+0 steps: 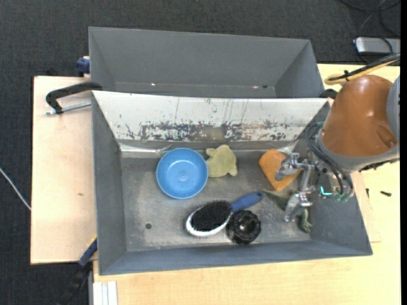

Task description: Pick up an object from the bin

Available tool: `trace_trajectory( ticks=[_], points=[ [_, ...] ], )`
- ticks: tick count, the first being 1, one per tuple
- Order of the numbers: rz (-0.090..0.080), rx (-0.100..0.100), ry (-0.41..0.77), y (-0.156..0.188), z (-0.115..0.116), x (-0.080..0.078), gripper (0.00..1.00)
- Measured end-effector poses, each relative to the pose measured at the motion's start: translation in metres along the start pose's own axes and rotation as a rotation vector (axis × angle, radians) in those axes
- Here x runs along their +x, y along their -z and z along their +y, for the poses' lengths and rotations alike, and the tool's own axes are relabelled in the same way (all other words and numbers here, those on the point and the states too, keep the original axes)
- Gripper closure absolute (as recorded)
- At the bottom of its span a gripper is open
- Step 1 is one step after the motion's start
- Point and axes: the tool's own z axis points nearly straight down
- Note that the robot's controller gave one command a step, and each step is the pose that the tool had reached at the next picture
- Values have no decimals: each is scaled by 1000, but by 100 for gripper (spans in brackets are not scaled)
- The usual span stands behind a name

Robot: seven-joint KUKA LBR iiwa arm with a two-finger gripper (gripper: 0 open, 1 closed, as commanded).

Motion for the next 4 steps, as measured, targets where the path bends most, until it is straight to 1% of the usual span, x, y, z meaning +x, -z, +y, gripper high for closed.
trace_trajectory(
  ticks=[1, 2, 3, 4],
  points=[
    [-5, 1, 251, -8, 10, 22, 0],
    [-8, 3, 140, -67, -45, -1, 0],
    [-12, 0, 143, -65, -42, -3, 100],
    [-21, 6, 117, 58, -46, -8, 100]
  ],
)
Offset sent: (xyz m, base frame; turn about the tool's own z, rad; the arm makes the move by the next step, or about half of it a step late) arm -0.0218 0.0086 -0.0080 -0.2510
